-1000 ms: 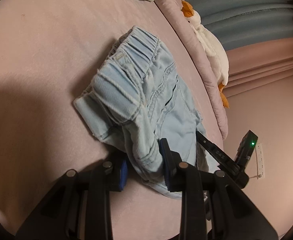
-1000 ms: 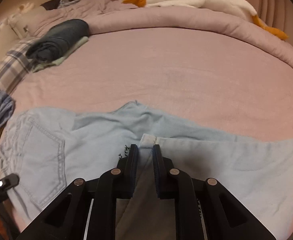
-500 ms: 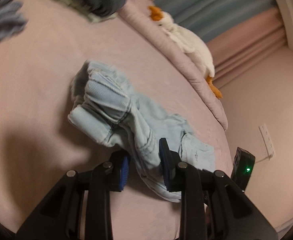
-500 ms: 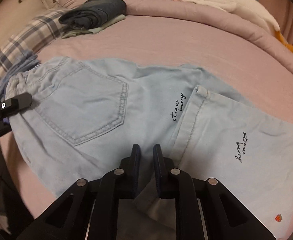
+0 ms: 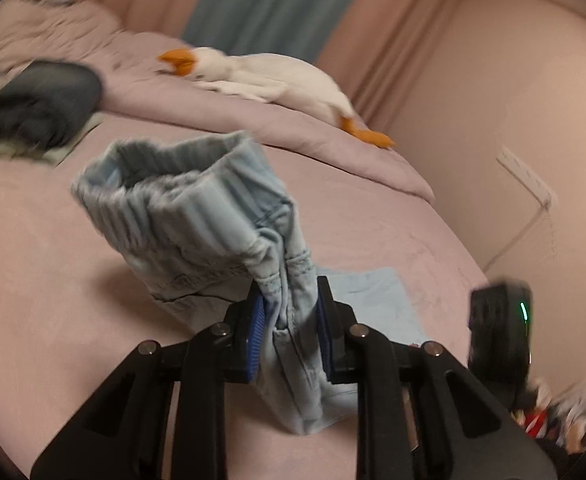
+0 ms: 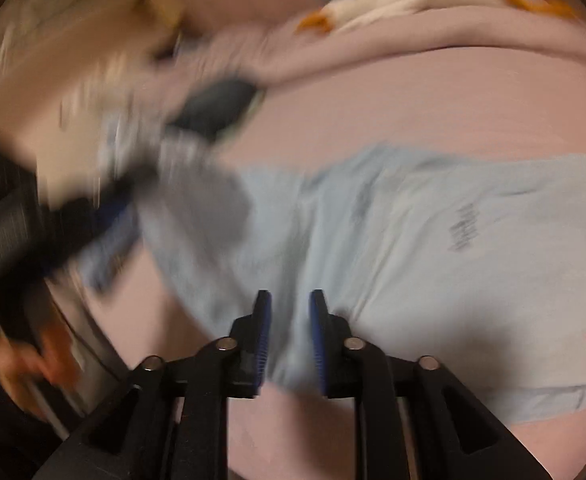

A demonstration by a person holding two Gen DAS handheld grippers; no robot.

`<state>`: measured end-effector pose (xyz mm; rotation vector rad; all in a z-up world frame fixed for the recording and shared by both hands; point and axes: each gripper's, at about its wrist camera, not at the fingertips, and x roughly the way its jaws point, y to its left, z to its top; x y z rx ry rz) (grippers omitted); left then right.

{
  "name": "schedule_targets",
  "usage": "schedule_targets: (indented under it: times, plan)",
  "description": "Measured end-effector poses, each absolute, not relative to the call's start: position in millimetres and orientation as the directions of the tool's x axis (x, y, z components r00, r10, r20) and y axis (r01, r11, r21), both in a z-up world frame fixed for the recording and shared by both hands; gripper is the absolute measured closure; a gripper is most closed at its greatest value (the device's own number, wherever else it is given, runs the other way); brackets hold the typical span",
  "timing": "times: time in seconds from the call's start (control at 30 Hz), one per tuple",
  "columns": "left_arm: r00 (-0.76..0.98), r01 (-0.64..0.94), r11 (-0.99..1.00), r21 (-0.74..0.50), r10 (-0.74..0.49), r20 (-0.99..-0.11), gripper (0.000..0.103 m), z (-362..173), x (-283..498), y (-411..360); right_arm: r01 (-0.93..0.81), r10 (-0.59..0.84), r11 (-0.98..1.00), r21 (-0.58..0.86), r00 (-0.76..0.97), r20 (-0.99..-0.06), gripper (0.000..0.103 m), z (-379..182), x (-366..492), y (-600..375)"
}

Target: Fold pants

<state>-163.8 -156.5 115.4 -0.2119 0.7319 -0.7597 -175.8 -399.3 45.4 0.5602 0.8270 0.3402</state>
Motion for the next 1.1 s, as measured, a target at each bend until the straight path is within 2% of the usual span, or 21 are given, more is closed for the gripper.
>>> schedule_targets:
  times: [0.03, 0.07, 0.17, 0.3, 0.37, 0.43, 0.47, 0.5, 0.53, 0.6, 0.7, 0.73, 0.77, 0.8, 0.83, 0.87, 0.93, 1.1]
  plan:
    - [0.485, 0.569, 0.71, -0.416, -0.698, -0.527, 0.081, 115, -165, -165, -0.02, 0.516, 0.737, 0.676, 0.662, -0.543, 0.049, 40, -175, -421]
    - [0.468, 0.594, 0.698, -0.399, -0.704, -0.534, 0.081, 113, -168, -177, 0.02, 0.541, 0.663, 0.748, 0.678, -0.498, 0.038, 32, -175, -437]
    - [0.41, 0.674, 0.652, -0.346, -0.721, -0.558, 0.082, 106, -179, -211, 0.027, 0.63, 0.323, 0.946, 0.74, -0.236, 0.038, -1, -173, -476]
    - [0.337, 0.752, 0.6, -0.274, -0.706, -0.623, 0.08, 87, -189, -251, -0.003, 0.611, 0.078, 0.997, 0.79, -0.045, 0.038, -28, -180, -495]
    - [0.287, 0.769, 0.584, -0.262, -0.681, -0.674, 0.078, 69, -191, -268, -0.046, 0.575, -0.034, 0.998, 0.816, 0.057, 0.034, -38, -192, -502]
    - [0.243, 0.767, 0.582, -0.271, -0.654, -0.717, 0.077, 55, -190, -278, -0.061, 0.54, -0.095, 0.994, 0.836, 0.103, 0.031, -44, -204, -510]
    - [0.228, 0.769, 0.579, -0.27, -0.643, -0.731, 0.074, 48, -191, -280, -0.033, 0.534, -0.102, 0.994, 0.841, 0.083, 0.024, -49, -208, -513]
    - [0.23, 0.774, 0.575, -0.264, -0.644, -0.73, 0.071, 46, -196, -279, 0.018, 0.545, -0.083, 0.996, 0.838, 0.03, 0.024, -53, -210, -514]
    - [0.231, 0.776, 0.572, -0.265, -0.649, -0.725, 0.069, 47, -196, -277, 0.023, 0.554, -0.077, 0.997, 0.832, 0.024, 0.024, -54, -207, -503]
    - [0.204, 0.762, 0.562, -0.321, -0.679, -0.705, 0.052, 52, -195, -267, 0.034, 0.567, -0.042, 0.999, 0.823, -0.004, 0.024, -49, -209, -502]
    - [0.192, 0.715, 0.567, -0.409, -0.722, -0.665, 0.04, 58, -197, -239, 0.109, 0.59, 0.159, 0.981, 0.787, -0.183, 0.024, -29, -200, -491]
    - [0.201, 0.699, 0.579, -0.42, -0.722, -0.662, 0.039, 59, -199, -231, 0.134, 0.589, 0.231, 0.964, 0.769, -0.247, 0.027, -24, -199, -489]
    - [0.208, 0.671, 0.595, -0.442, -0.724, -0.658, 0.039, 57, -198, -217, 0.179, 0.568, 0.343, 0.922, 0.742, -0.356, 0.037, -16, -195, -479]
    - [0.21, 0.648, 0.602, -0.467, -0.73, -0.65, 0.039, 56, -200, -205, 0.204, 0.551, 0.407, 0.89, 0.722, -0.418, 0.043, -14, -191, -475]
    - [0.214, 0.621, 0.609, -0.493, -0.737, -0.641, 0.039, 54, -199, -195, 0.225, 0.531, 0.469, 0.854, 0.701, -0.476, 0.06, -14, -188, -469]
    - [0.218, 0.597, 0.616, -0.514, -0.741, -0.636, 0.039, 54, -198, -190, 0.23, 0.515, 0.508, 0.83, 0.691, -0.507, 0.068, -13, -187, -463]
    - [0.242, 0.546, 0.651, -0.528, -0.726, -0.644, 0.034, 52, -201, -172, 0.231, 0.5, 0.53, 0.816, 0.692, -0.521, 0.072, -15, -186, -465]
    - [0.243, 0.431, 0.675, -0.599, -0.726, -0.644, 0.034, 42, -193, -146, 0.212, 0.41, 0.599, 0.772, 0.747, -0.523, 0.077, 6, -196, -477]
